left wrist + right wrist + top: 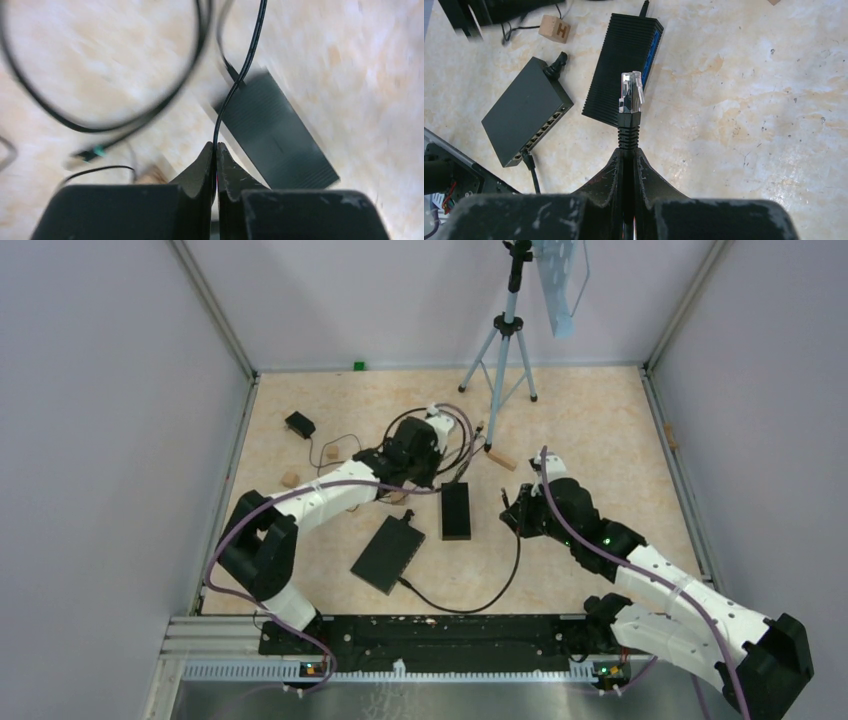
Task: Insert the plug into the switch port
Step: Move the connector to the center of the board.
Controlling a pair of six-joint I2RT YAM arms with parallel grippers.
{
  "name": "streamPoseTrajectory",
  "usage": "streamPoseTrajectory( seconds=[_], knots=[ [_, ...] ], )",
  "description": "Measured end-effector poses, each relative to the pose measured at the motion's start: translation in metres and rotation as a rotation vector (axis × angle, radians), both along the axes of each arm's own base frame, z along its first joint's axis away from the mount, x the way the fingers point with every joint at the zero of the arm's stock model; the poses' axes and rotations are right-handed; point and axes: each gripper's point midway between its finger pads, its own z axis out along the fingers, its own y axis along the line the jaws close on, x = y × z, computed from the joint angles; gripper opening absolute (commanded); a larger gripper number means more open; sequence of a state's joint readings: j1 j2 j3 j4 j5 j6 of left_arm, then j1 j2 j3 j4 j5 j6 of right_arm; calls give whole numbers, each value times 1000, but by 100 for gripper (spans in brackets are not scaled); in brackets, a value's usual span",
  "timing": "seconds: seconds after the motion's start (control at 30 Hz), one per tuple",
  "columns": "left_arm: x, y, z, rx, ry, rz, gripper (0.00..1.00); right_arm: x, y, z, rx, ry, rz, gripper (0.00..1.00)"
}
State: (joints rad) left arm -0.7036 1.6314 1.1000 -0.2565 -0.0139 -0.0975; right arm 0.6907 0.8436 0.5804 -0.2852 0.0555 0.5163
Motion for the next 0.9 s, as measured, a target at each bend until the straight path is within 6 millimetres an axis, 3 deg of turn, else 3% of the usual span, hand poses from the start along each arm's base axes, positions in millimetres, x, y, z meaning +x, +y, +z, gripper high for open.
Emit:
streamPoseTrajectory(
  seconds=[0.1, 0.2, 0.27, 0.37, 0.47, 0.53, 0.6, 0.7, 0.9],
  knots=[
    [42, 12, 37, -45, -77, 89, 7, -1, -1, -2, -3, 4, 0, 0],
    [103, 53, 66, -85, -127, 254, 4, -2, -1, -6, -8, 10, 0, 0],
    [143, 90, 65, -80, -122, 375, 4, -3, -2, -8, -10, 13, 1, 0],
    [175, 143, 32, -19, -48, 521, 7, -2, -1, -7, -10, 11, 6, 0],
    [171, 177, -24, 81, 84, 599, 25, -2, -1, -7, -15, 8, 10, 0],
    [158, 184, -54, 140, 172, 606, 34, -2, -1, -8, -18, 5, 15, 0],
    [148, 184, -70, 173, 223, 596, 43, -2, -1, -7, -19, 3, 18, 0],
    [150, 182, -68, 180, 211, 592, 65, -3, 0, -9, -23, 6, 28, 0],
    [146, 182, -69, 187, 223, 602, 87, -3, 2, -13, -32, 14, 45, 0]
  ],
)
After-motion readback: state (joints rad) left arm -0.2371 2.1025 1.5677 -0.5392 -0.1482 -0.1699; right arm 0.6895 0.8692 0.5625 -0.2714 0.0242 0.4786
